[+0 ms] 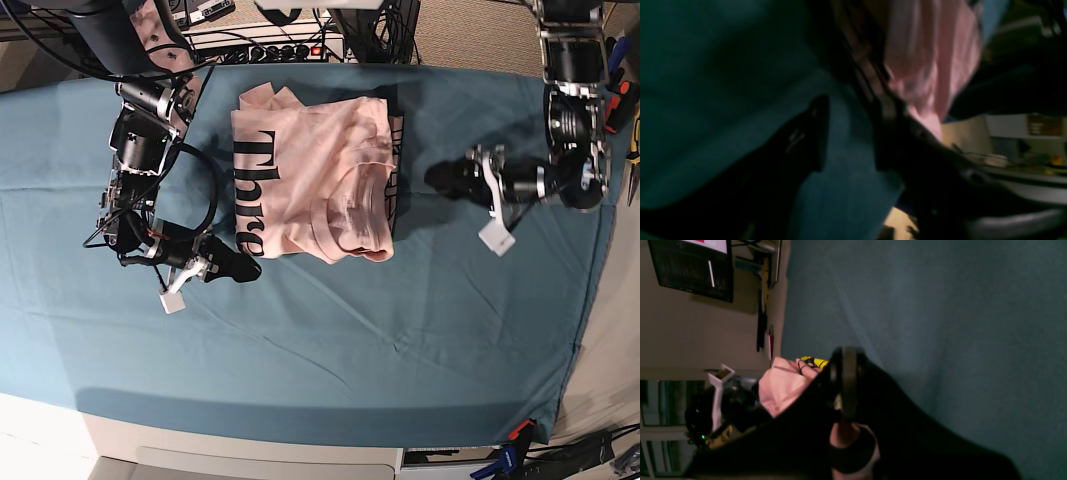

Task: Fold the T-shirt properly
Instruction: 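Move the left gripper to the shirt's folded edge and grasp it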

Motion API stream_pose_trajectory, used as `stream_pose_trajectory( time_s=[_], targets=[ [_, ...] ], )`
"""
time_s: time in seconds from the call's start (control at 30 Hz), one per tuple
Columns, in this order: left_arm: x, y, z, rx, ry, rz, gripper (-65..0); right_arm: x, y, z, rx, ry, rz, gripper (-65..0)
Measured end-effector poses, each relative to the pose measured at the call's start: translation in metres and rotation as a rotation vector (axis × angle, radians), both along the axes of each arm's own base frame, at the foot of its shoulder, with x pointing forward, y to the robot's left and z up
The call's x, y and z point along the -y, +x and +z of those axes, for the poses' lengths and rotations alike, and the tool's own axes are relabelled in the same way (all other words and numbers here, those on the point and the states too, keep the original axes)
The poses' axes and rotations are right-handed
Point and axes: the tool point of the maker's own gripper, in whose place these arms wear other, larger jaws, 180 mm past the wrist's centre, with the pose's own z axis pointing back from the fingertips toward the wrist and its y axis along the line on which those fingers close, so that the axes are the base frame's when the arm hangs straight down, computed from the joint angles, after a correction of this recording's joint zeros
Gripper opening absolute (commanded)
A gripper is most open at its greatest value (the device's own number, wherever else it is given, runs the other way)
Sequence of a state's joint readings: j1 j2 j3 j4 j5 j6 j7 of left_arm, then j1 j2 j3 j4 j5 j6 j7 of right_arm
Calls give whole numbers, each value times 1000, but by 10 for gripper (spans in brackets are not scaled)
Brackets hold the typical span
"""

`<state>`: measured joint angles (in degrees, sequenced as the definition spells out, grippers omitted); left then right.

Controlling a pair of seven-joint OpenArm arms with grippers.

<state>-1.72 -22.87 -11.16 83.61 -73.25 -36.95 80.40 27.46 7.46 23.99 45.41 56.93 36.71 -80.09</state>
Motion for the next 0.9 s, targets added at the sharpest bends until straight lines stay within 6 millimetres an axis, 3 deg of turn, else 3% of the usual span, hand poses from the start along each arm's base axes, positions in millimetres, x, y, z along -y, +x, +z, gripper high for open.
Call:
stream_pose_trajectory(
  time_s=[0.2, 0.37, 0.53, 0.63, 0.77, 0.9],
  targets=[
    [6, -25, -6, -54, -69, 6, -416, 0, -1, -1, 10, -4, 8, -650],
    [12, -61, -13, -92, -53, -25, -304, 0, -3, -2, 17, -4, 8, -650],
    [15, -98, -19, -97, 54, -56, -300, 0, -3, -2, 18, -4, 5, -650],
    [16, -100, -20, -64, 109, -38, -300, 0, -2, -2, 22, -4, 5, -650],
    [19, -84, -24, -36, 140, 55, -299, 0, -3, -2, 21, -5, 7, -650],
    [32, -81, -24, -32, 115, 84, -299, 0, -3, -2, 25, -6, 10, -650]
  ],
)
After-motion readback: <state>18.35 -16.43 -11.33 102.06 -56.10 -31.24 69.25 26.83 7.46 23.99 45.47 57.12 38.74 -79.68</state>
